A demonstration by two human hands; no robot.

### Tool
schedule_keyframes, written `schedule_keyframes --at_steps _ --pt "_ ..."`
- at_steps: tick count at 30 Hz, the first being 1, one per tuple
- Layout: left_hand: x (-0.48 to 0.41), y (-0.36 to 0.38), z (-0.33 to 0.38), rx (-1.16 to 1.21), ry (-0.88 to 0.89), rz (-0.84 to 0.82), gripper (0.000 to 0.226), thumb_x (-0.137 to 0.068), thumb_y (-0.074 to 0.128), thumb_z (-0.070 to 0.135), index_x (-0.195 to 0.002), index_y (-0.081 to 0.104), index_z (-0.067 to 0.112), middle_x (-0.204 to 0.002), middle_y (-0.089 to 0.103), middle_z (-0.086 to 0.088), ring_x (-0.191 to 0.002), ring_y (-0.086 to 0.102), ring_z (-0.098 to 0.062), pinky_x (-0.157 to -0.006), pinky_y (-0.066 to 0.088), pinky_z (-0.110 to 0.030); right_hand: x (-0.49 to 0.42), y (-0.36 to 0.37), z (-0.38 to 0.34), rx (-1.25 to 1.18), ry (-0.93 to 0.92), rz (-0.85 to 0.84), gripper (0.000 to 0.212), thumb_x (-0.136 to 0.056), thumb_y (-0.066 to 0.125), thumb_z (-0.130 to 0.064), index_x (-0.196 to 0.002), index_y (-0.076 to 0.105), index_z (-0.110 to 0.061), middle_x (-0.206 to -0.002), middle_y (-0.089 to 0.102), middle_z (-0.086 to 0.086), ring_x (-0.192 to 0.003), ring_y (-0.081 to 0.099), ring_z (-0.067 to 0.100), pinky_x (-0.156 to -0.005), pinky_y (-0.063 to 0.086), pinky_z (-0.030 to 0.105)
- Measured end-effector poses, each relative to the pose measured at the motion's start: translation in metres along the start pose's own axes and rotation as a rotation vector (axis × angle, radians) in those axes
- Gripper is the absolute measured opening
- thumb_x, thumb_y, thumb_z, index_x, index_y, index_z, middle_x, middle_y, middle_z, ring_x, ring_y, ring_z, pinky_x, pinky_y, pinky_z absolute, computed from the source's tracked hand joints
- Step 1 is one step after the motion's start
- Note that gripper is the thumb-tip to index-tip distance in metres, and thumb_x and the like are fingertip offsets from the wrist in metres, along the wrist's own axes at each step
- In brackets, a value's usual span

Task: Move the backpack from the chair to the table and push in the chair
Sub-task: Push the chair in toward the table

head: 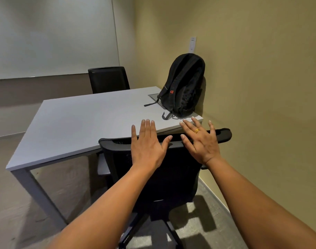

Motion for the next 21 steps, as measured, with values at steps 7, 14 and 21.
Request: schedule_keyframes --at_steps 7,14,21 --pt "-0.03 0.019 0.025 -0.04 -0.102 -0.013 0.083 -0.084 0.0 0.066 -0.147 0.003 0.011 -0.157 0.004 -0.005 -0.144 -0.007 -0.017 -0.112 -0.012 -0.04 -0.028 0.016 0.039 -0.05 -0.103 -0.017 0.065 -0.086 0.008 -0.055 -0.141 0.029 -0.027 -0.148 0.035 -0.003 -0.139 0.023 0.019 -0.11 0.009 0.056" --pt "-0.06 0.036 0.051 -0.028 -0.207 -0.06 0.081 -0.086 0.005 0.066 -0.147 0.002 0.012 -0.157 0.003 -0.004 -0.143 -0.007 -0.017 -0.114 -0.005 -0.045 -0.059 0.033 0.079 -0.094 -0.171 -0.028 0.066 -0.085 0.006 -0.054 -0.141 0.029 -0.028 -0.148 0.034 -0.004 -0.14 0.021 0.018 -0.111 0.005 0.054" --pt "-0.094 0.05 0.059 -0.058 -0.244 -0.069 0.082 -0.086 0.004 0.066 -0.147 0.004 0.011 -0.157 0.005 -0.005 -0.144 -0.007 -0.018 -0.114 -0.007 -0.044 -0.091 0.052 0.102 -0.119 -0.197 -0.015 0.062 -0.087 0.011 -0.052 -0.139 0.033 -0.027 -0.147 0.037 -0.004 -0.139 0.025 0.018 -0.111 0.01 0.056"
Point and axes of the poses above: each hand's wrist, its own x-axis away from the middle knuckle, its own y-axis out of the palm, z = x × y, the point moved 6 cm from there along -x, towards the middle knuckle
